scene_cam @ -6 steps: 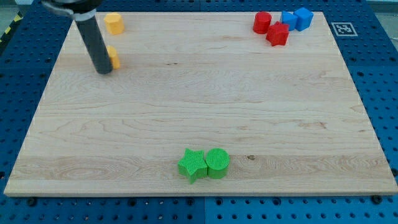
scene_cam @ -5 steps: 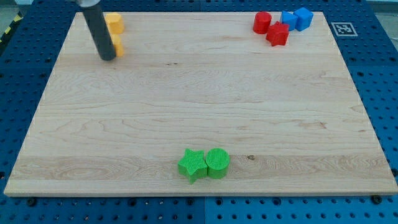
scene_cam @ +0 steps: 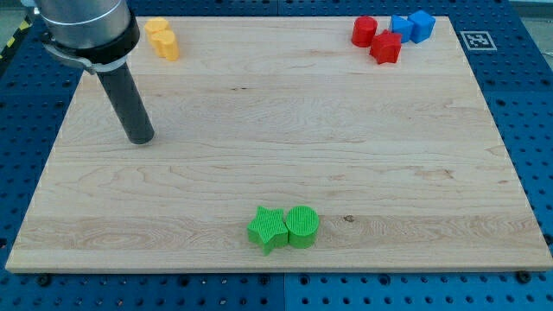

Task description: Point your arm to the blue cube

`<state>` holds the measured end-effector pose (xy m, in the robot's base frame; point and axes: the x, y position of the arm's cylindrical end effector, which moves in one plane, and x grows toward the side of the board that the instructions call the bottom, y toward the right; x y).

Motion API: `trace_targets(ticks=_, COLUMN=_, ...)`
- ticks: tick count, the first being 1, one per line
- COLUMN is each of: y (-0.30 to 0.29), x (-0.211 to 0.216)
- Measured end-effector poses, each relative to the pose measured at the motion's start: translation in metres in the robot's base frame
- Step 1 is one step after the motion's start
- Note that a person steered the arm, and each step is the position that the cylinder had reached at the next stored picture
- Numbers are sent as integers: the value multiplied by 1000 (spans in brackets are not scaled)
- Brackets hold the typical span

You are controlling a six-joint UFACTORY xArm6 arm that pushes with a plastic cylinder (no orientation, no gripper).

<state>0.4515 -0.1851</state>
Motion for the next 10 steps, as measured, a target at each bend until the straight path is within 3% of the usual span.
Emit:
trace_targets(ticks=1, y=4, x=2)
trace_targets(ticks=5, y=462, x=3)
trace_targets(ticks=6, y=510, x=-48)
trace_targets(ticks=7, y=488, x=-124)
trace_targets(ticks=8, y=460, x=-171)
trace_targets(ticks=10, y=427, x=-196)
